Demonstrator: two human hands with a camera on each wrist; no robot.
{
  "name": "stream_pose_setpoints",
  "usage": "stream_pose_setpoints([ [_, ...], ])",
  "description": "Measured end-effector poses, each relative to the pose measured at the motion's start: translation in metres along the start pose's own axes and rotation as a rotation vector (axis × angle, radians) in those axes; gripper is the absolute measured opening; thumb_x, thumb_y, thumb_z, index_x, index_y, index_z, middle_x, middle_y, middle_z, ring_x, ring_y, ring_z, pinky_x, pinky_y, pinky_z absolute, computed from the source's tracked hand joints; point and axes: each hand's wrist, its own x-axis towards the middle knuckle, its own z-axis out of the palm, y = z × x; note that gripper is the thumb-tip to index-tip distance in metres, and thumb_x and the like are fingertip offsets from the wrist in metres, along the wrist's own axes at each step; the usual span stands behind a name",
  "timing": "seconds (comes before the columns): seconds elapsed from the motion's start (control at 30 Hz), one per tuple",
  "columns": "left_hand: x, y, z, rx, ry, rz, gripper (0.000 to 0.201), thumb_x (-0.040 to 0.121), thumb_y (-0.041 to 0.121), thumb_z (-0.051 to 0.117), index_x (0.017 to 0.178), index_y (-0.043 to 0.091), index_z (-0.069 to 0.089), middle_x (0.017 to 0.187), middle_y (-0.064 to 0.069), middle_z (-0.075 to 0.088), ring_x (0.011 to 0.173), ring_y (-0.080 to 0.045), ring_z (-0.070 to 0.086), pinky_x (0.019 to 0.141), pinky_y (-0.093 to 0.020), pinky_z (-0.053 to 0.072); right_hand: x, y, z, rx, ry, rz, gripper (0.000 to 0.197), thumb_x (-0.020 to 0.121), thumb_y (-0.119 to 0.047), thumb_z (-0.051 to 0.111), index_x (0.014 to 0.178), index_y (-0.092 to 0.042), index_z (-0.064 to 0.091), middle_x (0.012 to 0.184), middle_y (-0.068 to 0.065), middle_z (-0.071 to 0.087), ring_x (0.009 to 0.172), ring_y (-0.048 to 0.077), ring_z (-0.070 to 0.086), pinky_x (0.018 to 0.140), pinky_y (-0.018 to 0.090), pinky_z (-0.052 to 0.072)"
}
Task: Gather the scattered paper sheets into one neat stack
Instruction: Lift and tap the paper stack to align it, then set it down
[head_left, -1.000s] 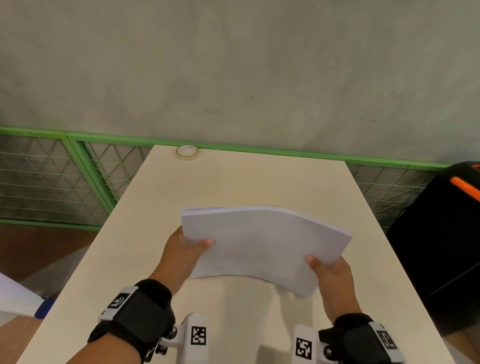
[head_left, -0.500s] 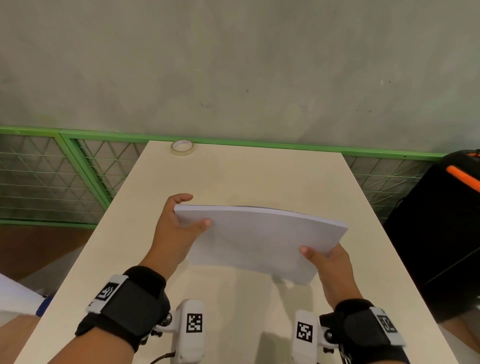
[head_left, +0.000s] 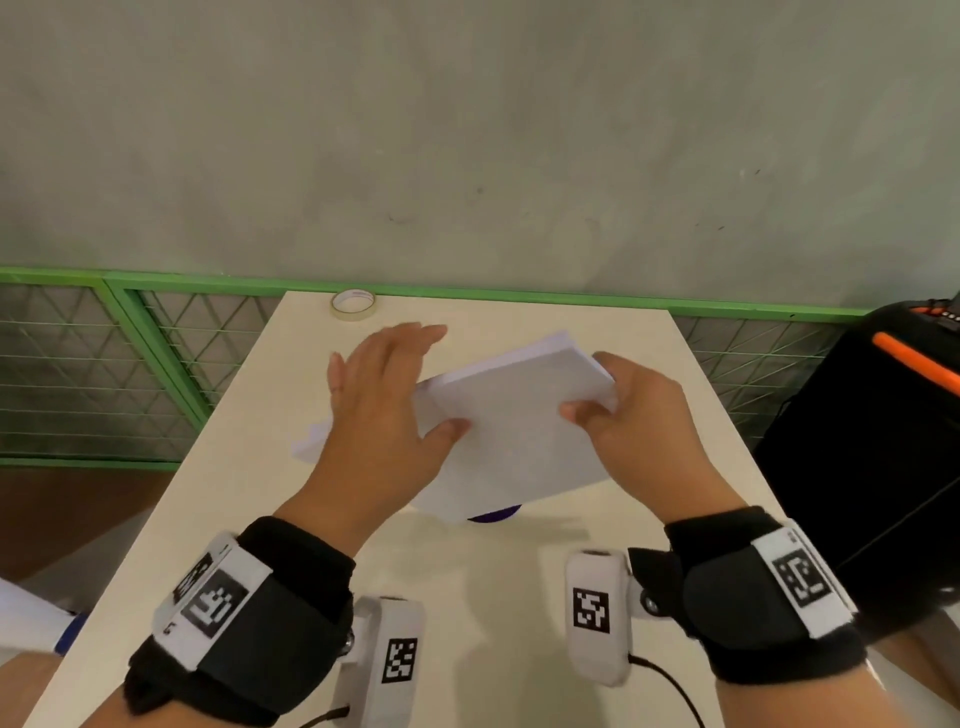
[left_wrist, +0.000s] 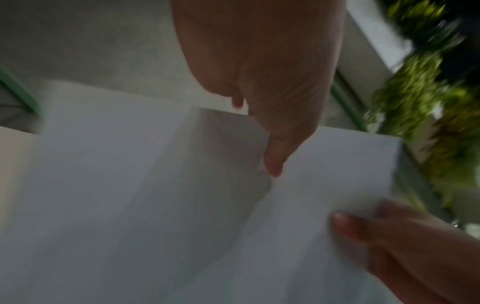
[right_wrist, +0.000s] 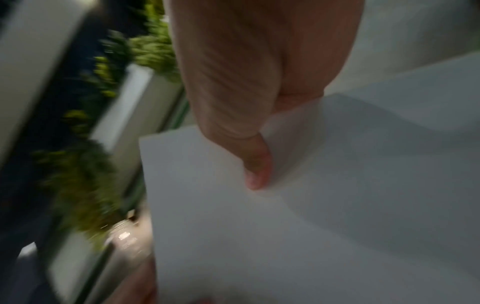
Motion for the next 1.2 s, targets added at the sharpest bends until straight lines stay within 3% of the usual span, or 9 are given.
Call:
stream_pose_setpoints([
  [0.07,0.003,0.017,-0.003,-0.131,-0.013,0.025,0.066,0.077,0.023,0.068,0.137,0.024,0.041,0.12,0.02,0.04,0.107,-0.002,0.039,0.118,-0.037,0.022,0.004,-0.021,-0.005,-0.186,-0.02,-0.134,0.003,0.085,-0.012,0.056,0.086,-0.01,0.058,0.078,0.005,0.058,0.077,0.027,0.051,0.06,0.031,0.032],
  [0.17,0.005,0.025,0.0,-0.24,0.025,0.001,0.036,0.083,0.012,0.065,0.114,0.027,0.053,0.093,0.027,0.051,0.079,0.004,0.048,0.078,0.002,0.037,0.005,-0.037,-0.006,-0.366,-0.004,-0.259,0.012,0.087,-0.017,0.055,0.08,-0.02,0.046,0.075,0.0,0.049,0.074,0.024,0.043,0.067,0.028,0.025],
  [0.33,0.007,0.015,0.005,-0.477,0.02,-0.129,0.029,0.083,0.007,0.063,0.077,0.035,0.057,0.077,0.016,0.061,0.066,0.007,0.058,0.059,-0.003,0.04,0.007,-0.043,-0.006,-0.364,-0.038,-0.194,0.014,0.086,-0.027,0.057,0.08,-0.024,0.046,0.073,-0.002,0.049,0.075,0.022,0.044,0.07,0.028,0.028],
  [0.5,0.003,-0.007,0.0,-0.803,0.073,-0.318,0.027,0.084,0.001,0.063,0.093,0.026,0.062,0.091,0.008,0.069,0.078,-0.002,0.068,0.064,-0.012,0.054,0.012,-0.006,-0.028,-0.421,0.136,0.1,0.032,0.071,-0.053,0.066,0.074,-0.027,0.048,0.071,-0.004,0.053,0.081,0.019,0.046,0.101,0.044,0.035],
  [0.6,-0.001,-0.027,0.0,-0.906,0.047,-0.363,0.028,0.079,0.002,0.067,0.102,0.018,0.064,0.096,0.003,0.073,0.086,-0.016,0.07,0.07,-0.024,0.055,0.007,0.031,-0.029,0.1,0.244,0.209,0.018,0.072,-0.028,0.075,0.069,-0.021,0.059,0.07,-0.005,0.059,0.073,0.017,0.054,0.074,0.033,0.045],
  [0.7,-0.005,-0.041,0.006,-0.967,-0.016,-0.377,0.031,0.07,0.013,0.064,0.099,0.025,0.064,0.091,0.01,0.076,0.081,-0.004,0.071,0.071,-0.022,0.053,0.003,0.053,-0.004,0.663,0.143,0.234,0.042,0.071,-0.012,0.076,0.105,-0.027,0.058,0.107,-0.002,0.062,0.098,0.017,0.058,0.086,0.036,0.048],
  [0.8,-0.005,-0.045,0.013,-0.983,-0.056,-0.383,0.037,0.066,0.018,0.069,0.102,0.024,0.064,0.094,0.01,0.076,0.085,-0.004,0.071,0.077,-0.026,0.05,0.003,0.056,0.02,0.796,-0.038,0.242,0.077,0.06,-0.023,0.078,0.13,-0.015,0.046,0.126,0.009,0.06,0.111,0.026,0.061,0.09,0.041,0.053],
  [0.97,0.001,-0.046,0.01,-0.99,-0.002,-0.385,0.032,0.07,0.014,0.063,0.099,0.027,0.064,0.092,0.011,0.075,0.083,-0.004,0.071,0.073,-0.022,0.052,0.002,0.052,0.033,0.717,-0.014,0.254,0.027,0.081,-0.002,0.066,0.104,-0.016,0.061,0.1,0.006,0.069,0.089,0.024,0.066,0.07,0.021,0.057],
  [1.2,-0.001,-0.05,0.015,-0.912,0.024,-0.422,0.033,0.085,-0.001,0.062,0.114,0.014,0.058,0.105,-0.004,0.067,0.097,-0.025,0.063,0.074,-0.028,0.049,-0.01,0.062,0.051,0.747,-0.009,0.329,0.021,0.08,0.0,0.065,0.092,-0.018,0.064,0.094,0.007,0.069,0.088,0.027,0.064,0.073,0.03,0.052],
])
